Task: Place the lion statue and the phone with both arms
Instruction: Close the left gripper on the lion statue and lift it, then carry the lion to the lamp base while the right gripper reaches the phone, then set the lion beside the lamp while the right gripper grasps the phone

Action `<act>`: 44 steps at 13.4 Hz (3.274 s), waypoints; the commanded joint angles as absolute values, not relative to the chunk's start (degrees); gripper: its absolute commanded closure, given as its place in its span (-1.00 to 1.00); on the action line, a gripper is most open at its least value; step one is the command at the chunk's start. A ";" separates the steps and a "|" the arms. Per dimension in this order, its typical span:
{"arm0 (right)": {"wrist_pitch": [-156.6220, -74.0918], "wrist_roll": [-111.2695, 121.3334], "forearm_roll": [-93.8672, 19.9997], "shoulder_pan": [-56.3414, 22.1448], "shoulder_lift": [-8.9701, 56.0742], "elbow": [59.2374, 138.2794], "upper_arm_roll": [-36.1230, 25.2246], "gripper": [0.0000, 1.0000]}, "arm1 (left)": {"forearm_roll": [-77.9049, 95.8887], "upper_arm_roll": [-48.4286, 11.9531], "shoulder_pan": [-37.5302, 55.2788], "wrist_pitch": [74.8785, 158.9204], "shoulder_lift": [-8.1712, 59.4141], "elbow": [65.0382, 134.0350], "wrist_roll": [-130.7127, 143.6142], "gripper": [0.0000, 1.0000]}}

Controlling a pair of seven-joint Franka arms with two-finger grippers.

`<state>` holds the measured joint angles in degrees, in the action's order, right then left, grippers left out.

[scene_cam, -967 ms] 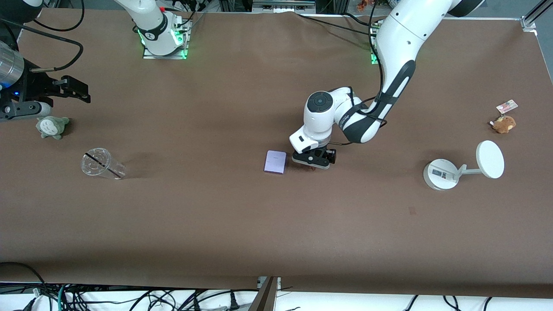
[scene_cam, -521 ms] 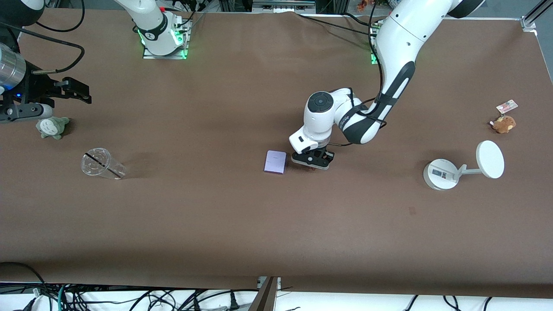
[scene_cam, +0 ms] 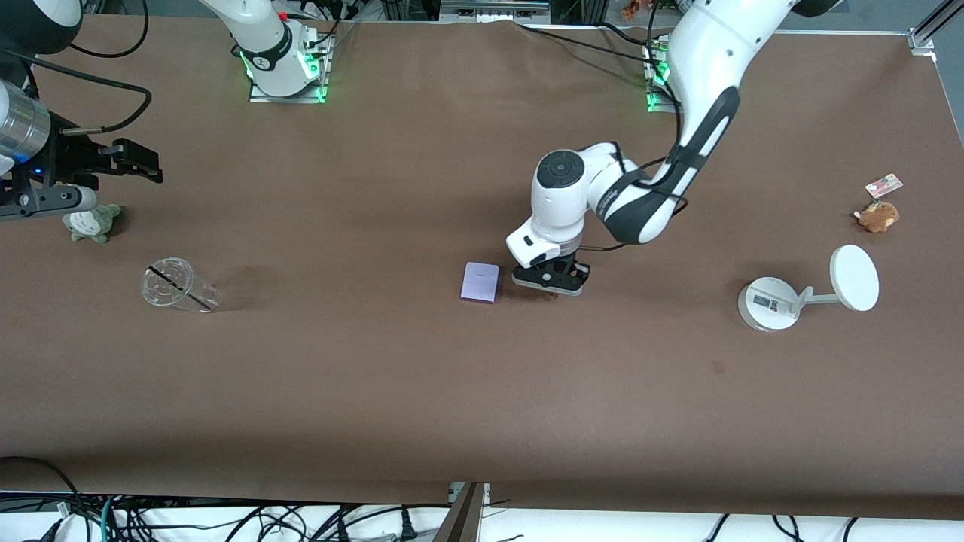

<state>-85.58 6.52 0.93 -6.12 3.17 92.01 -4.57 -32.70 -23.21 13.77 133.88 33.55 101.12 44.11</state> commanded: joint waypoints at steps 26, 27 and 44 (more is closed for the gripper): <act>-110.89 -41.39 -6.06 -38.31 30.75 78.84 -3.96 -1.00 | -33.39 -29.36 -24.26 138.43 32.69 113.55 20.65 1.00; -113.27 -42.27 -6.06 -39.45 32.33 78.84 -3.96 -1.00 | -33.49 -29.36 -24.34 138.86 32.96 113.55 20.57 1.00; -132.97 -43.51 -5.54 -45.26 48.86 78.75 -3.16 -1.00 | -32.00 -38.31 -23.99 109.19 26.46 97.05 19.60 -1.00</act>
